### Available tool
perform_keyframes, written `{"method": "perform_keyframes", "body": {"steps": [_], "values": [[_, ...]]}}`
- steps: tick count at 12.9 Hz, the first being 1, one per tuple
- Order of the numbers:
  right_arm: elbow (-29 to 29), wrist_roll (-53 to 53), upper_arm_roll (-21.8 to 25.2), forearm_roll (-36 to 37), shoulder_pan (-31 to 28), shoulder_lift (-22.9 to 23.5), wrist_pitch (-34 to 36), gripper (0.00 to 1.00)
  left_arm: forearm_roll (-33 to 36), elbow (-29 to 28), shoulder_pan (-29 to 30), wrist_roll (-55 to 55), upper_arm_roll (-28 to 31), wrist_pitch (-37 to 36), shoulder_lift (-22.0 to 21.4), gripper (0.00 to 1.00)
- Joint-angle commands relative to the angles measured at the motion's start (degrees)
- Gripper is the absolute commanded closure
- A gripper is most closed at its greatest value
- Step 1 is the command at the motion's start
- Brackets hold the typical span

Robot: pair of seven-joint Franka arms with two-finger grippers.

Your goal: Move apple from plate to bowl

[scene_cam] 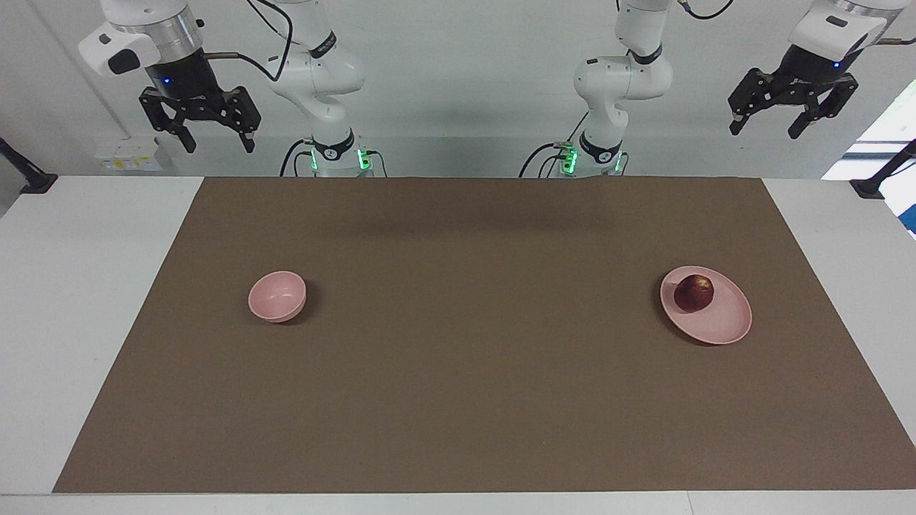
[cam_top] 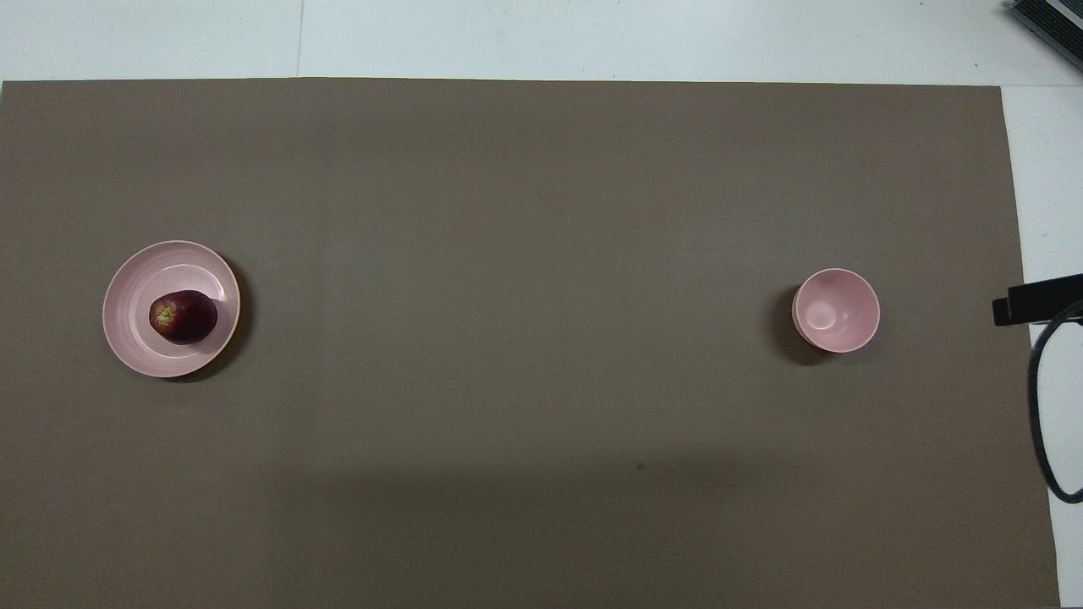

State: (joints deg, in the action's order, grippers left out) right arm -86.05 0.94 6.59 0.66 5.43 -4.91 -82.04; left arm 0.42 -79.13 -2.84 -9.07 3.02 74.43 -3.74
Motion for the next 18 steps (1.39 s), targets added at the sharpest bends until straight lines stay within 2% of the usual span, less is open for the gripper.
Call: {"method": "perform_keyframes", "body": {"steps": [1,13,18], "values": [[-1.2,1.4,-0.1,-0.9,-0.5,-1.2,0.3,0.00,-0.7,-1.2,-1.0,1.0,0.1,0.2,-0.9,0.00],[-1.2,2.2,-0.2,-0.8,-0.5,-1.3,0.5,0.00,-0.9,-2.4,-1.6,0.4,-1.6,1.2,-1.5,0.00],[0.2,4.0,-0.4,-0.8,-0.5,-0.7,2.9,0.00,-0.9,-3.8,-2.0,0.2,-1.6,3.3,-2.1,0.00]]}}
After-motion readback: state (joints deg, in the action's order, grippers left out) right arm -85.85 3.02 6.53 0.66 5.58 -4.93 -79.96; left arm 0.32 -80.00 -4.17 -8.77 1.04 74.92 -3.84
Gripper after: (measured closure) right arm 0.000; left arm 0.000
